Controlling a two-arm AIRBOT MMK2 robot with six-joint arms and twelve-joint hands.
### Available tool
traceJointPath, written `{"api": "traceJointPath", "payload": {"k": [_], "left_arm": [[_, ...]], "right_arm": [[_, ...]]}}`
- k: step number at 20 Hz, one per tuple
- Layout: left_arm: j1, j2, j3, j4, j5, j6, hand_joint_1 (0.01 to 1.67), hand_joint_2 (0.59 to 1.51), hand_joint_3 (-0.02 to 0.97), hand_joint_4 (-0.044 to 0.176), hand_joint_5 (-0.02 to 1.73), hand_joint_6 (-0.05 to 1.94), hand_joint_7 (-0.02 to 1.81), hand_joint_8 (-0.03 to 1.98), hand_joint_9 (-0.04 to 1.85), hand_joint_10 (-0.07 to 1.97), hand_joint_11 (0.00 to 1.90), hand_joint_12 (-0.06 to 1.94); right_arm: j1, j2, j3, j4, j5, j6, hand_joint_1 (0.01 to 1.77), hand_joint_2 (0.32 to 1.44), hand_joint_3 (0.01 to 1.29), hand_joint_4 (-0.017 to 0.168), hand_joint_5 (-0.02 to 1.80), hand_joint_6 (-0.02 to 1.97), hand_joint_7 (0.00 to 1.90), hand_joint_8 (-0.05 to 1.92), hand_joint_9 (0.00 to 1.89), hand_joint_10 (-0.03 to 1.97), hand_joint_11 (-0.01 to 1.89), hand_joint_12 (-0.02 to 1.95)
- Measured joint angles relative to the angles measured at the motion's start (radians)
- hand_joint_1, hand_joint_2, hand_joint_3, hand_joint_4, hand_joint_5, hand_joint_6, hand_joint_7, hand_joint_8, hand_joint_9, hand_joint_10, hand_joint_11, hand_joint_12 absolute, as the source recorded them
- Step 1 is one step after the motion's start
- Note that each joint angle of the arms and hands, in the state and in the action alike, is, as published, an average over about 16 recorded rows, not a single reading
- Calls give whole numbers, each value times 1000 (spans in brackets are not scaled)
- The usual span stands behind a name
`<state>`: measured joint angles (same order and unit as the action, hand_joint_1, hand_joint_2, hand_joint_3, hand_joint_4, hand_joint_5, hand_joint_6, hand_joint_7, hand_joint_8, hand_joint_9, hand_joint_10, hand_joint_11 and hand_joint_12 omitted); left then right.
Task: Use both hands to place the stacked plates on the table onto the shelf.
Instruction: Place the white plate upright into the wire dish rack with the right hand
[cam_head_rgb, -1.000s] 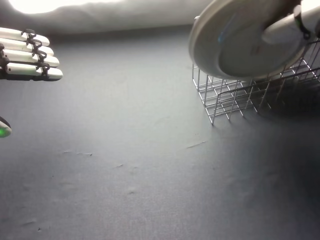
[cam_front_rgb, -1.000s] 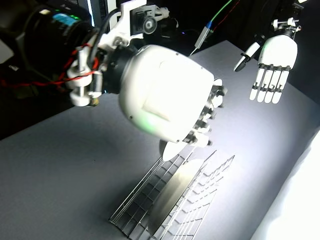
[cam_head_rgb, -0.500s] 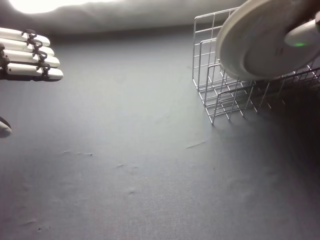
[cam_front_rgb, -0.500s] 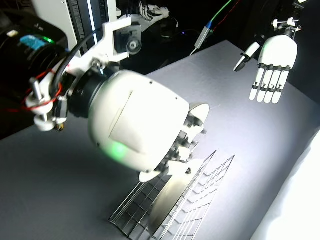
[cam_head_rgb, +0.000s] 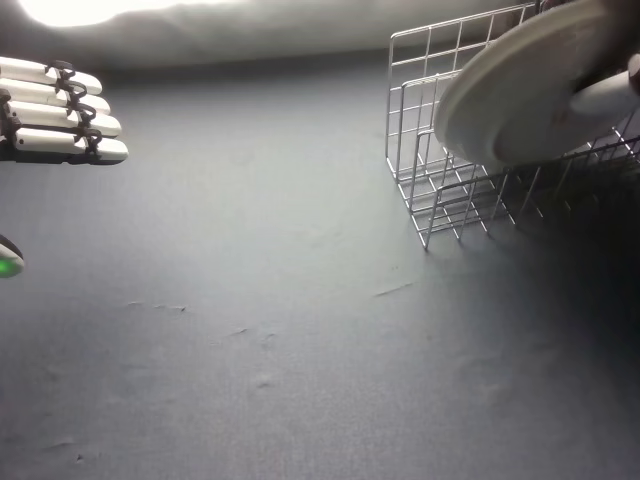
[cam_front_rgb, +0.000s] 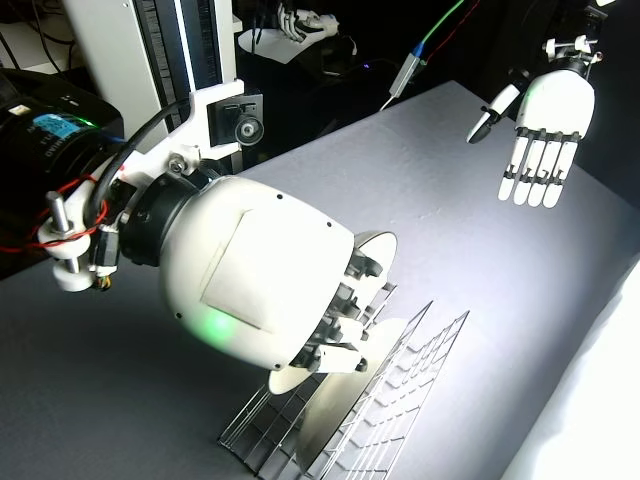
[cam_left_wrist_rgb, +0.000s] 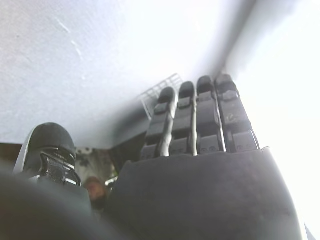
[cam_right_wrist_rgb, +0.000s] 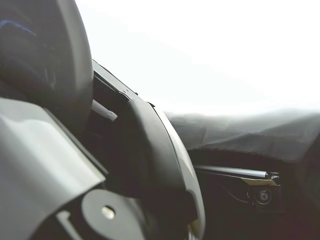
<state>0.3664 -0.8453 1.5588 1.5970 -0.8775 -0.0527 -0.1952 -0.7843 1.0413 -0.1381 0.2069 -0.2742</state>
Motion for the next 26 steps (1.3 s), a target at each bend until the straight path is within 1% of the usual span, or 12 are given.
{"api": "traceJointPath", "payload": {"k": [11, 20, 21, 23, 26], "left_arm": [[11, 0, -7, 1, -2, -4, 21, 1119, 16, -2, 22, 10, 16, 17, 19, 7, 13, 4], [17, 0, -12, 4, -5, -26, 22, 1119, 16, -2, 22, 11, 16, 17, 20, 7, 13, 4], [17, 0, -13, 5, -5, -30, 22, 1119, 17, -2, 22, 11, 16, 17, 19, 7, 13, 4], [17, 0, -13, 8, -6, -37, 22, 1119, 16, -2, 21, 11, 16, 17, 19, 7, 13, 4], [17, 0, -14, 14, -6, -49, 22, 1119, 16, -2, 21, 11, 16, 17, 19, 7, 13, 3]], "right_arm": [[-92, -3, 36, -85, 81, 3, 1372, 973, 14, -2, 960, 972, 1103, 671, 923, 1119, 681, 1192], [-167, -3, 61, -112, 147, -12, 1372, 977, 13, -2, 952, 963, 1099, 661, 928, 1116, 677, 1204], [-174, -3, 62, -115, 153, -14, 1370, 980, 13, -2, 948, 969, 1094, 662, 925, 1104, 671, 1205], [-185, -2, 63, -120, 163, -18, 1355, 989, 13, -1, 928, 978, 1072, 632, 906, 1017, 642, 1203], [-198, -2, 63, -127, 172, -23, 1319, 1007, 13, -1, 878, 847, 1012, 510, 864, 849, 557, 1217]]}}
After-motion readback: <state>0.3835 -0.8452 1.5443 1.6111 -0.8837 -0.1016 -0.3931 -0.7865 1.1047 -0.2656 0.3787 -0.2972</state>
